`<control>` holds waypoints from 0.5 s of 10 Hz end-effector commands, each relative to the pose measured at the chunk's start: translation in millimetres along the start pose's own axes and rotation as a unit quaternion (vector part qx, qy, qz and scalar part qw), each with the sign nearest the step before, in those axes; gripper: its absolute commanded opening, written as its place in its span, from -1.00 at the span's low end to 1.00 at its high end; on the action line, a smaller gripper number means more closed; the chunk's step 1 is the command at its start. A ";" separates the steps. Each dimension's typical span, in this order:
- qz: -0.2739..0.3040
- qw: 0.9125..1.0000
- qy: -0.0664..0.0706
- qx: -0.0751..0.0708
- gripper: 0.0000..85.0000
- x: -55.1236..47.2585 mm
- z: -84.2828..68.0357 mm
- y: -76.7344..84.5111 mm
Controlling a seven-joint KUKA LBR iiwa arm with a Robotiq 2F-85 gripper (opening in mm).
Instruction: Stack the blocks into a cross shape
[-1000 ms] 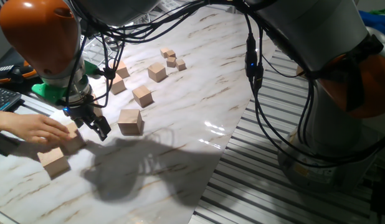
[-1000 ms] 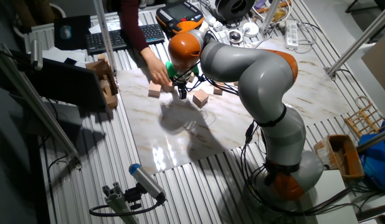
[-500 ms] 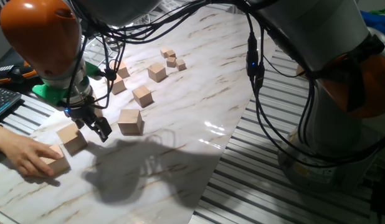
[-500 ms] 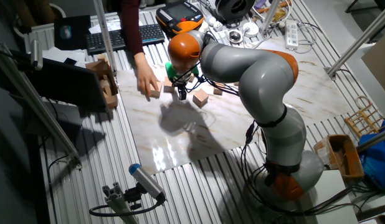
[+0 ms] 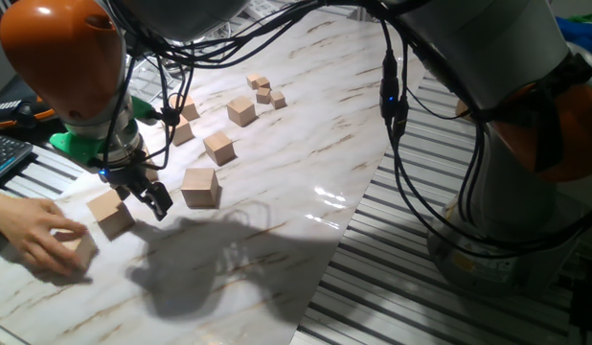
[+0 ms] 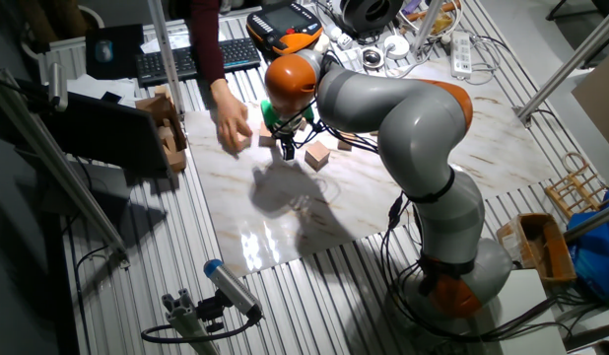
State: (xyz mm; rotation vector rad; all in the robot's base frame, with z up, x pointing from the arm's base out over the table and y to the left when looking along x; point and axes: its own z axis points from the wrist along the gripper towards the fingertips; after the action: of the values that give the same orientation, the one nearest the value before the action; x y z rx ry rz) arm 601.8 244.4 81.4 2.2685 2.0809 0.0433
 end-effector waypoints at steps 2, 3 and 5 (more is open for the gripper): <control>-0.002 1.000 -0.001 -0.001 1.00 -0.2 0.0 0.3; -0.001 1.000 -0.002 -0.001 1.00 -0.2 -0.1 0.2; -0.002 1.000 -0.001 -0.001 1.00 1.0 -0.7 -1.3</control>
State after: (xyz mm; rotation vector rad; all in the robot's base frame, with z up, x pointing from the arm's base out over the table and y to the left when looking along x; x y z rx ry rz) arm 600.3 246.2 81.9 2.2613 2.0831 0.0463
